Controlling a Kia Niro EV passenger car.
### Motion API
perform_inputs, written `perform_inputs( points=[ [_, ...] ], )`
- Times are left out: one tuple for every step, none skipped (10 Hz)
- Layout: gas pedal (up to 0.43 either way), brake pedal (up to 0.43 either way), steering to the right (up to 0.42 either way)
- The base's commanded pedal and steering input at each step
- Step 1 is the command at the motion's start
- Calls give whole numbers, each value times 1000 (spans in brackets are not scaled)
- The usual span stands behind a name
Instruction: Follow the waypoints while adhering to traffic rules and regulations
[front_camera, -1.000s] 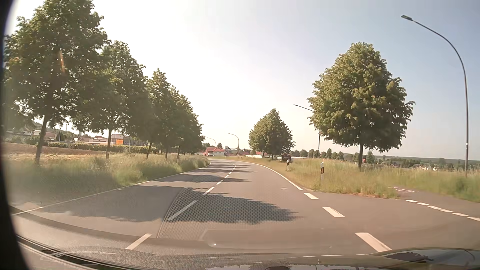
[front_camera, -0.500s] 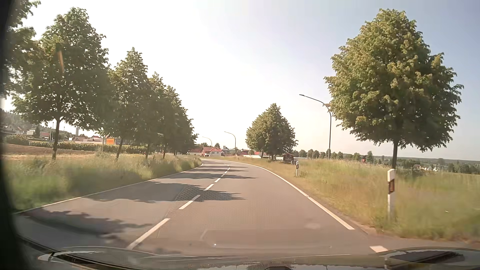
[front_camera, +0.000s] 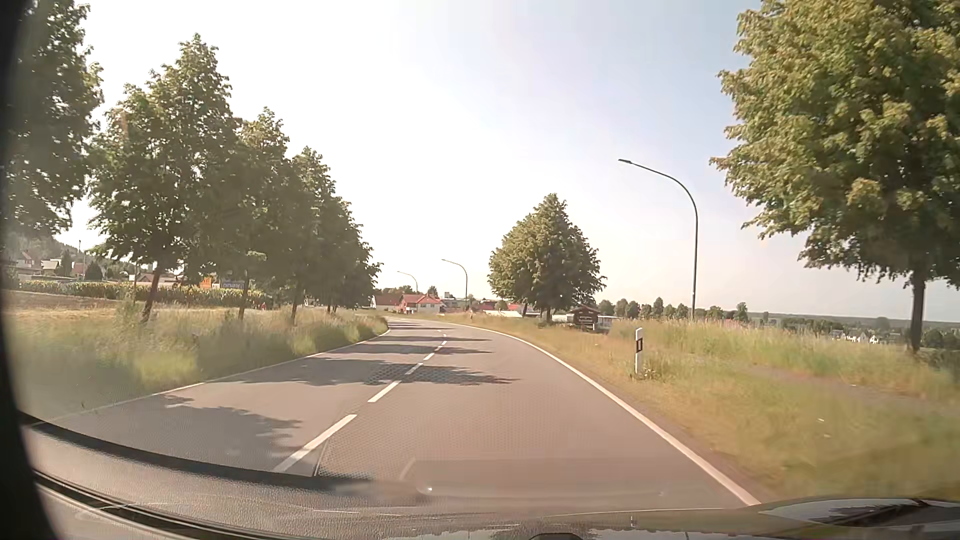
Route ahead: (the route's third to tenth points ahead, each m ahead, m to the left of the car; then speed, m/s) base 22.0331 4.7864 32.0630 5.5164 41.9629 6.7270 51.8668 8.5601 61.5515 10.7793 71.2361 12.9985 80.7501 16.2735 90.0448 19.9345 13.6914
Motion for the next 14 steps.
perform_inputs(
  points=[
    [98, 0, -3],
    [98, 0, -5],
    [110, 0, -7],
    [110, 0, -7],
    [110, 0, -7],
    [118, 0, -7],
    [118, 0, -10],
    [118, 0, -15],
    [118, 0, -18],
    [118, 0, -18],
    [118, 0, -18],
    [118, 0, -18],
    [130, 0, -19],
    [130, 0, -19]
  ],
)
